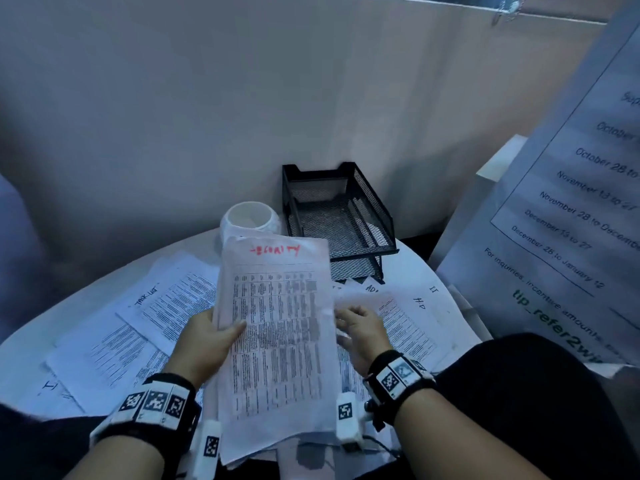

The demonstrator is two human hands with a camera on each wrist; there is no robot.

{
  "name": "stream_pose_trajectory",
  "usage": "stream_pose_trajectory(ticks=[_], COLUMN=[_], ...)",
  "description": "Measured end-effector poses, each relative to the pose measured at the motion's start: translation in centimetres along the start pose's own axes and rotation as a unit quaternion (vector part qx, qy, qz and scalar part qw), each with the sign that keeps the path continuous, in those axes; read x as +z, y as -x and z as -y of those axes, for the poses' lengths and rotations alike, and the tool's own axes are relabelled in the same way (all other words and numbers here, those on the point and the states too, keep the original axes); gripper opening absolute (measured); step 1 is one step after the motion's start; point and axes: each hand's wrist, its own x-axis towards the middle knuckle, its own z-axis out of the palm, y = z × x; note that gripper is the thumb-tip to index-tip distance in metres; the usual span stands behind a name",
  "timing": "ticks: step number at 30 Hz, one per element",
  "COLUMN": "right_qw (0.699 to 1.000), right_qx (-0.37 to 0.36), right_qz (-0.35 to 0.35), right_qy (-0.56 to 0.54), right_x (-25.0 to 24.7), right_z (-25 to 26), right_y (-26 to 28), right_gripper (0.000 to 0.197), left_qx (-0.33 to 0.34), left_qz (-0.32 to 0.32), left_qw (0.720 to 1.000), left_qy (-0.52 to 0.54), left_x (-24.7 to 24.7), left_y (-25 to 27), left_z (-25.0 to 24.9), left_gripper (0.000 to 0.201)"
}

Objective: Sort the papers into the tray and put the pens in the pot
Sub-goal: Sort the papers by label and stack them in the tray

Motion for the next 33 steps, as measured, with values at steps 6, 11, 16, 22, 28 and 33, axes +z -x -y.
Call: stream_pose_trajectory(ticks=[6, 11, 16, 22, 28, 33], right_qw=[0.936, 0.930, 0.951, 0.950, 0.928, 0.909], right_qx=[0.093, 0.136, 0.102, 0.086, -0.085, -0.217], right_qz=[-0.207, -0.178, -0.132, -0.035, -0.041, -0.003], right_qy=[0.268, 0.292, 0.259, 0.297, 0.361, 0.356], right_x=[-6.6, -7.5, -6.4, -3.7, -1.4, -0.8], right_z=[-1.6, -3.9, -4.6, -4.7, -1.7, 4.4], right_y=[-2.8, -4.7, -4.5, -2.7, -1.0, 0.7], right_gripper=[0.032, 0.063, 0.082, 0.038, 0.017, 0.019], left_qx=[-0.046, -0.041, -0.050, -0.079, -0.083, -0.102], left_qz=[-0.041, -0.037, -0.048, -0.042, -0.059, -0.095], left_qw=[0.997, 0.997, 0.996, 0.991, 0.988, 0.982], left_qy=[-0.040, -0.049, -0.060, -0.104, -0.113, -0.131], left_x=[-0.9, -0.7, -1.1, -1.2, -1.3, -2.0], left_y=[-0.9, -0.8, -0.8, -1.0, -1.5, -2.0], left_z=[1.0, 1.2, 2.0, 2.7, 2.4, 2.6], left_gripper=[0.028, 0.025, 0.015, 0.018, 0.019, 0.020])
